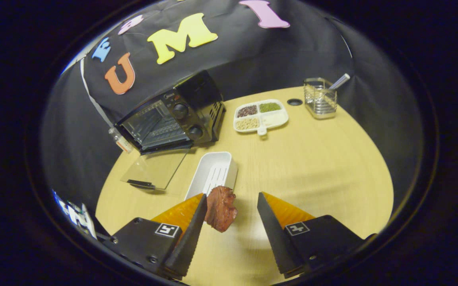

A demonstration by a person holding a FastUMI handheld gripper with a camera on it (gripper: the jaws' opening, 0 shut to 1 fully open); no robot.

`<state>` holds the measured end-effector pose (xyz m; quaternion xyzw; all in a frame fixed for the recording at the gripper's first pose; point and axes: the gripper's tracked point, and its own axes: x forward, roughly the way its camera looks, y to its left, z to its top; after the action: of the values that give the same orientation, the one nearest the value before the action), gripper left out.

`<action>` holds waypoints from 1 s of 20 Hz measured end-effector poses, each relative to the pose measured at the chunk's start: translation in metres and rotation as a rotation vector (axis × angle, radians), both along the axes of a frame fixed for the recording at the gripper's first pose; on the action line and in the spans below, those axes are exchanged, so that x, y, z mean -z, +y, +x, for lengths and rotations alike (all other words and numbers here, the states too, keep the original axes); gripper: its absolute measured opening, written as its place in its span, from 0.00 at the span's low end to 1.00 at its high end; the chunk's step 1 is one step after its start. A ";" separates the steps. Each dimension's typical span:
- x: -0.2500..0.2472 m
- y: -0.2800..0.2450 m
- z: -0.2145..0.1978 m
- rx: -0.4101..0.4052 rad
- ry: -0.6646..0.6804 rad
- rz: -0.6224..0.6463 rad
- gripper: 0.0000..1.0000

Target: Open the toaster oven, put the food inside, and close the toaster oven door.

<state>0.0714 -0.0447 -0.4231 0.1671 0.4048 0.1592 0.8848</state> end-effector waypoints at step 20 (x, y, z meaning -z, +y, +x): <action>-0.100 0.050 0.023 0.041 0.052 0.438 0.16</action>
<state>0.0946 0.0051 -0.3230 0.3673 0.3796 0.2211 0.8198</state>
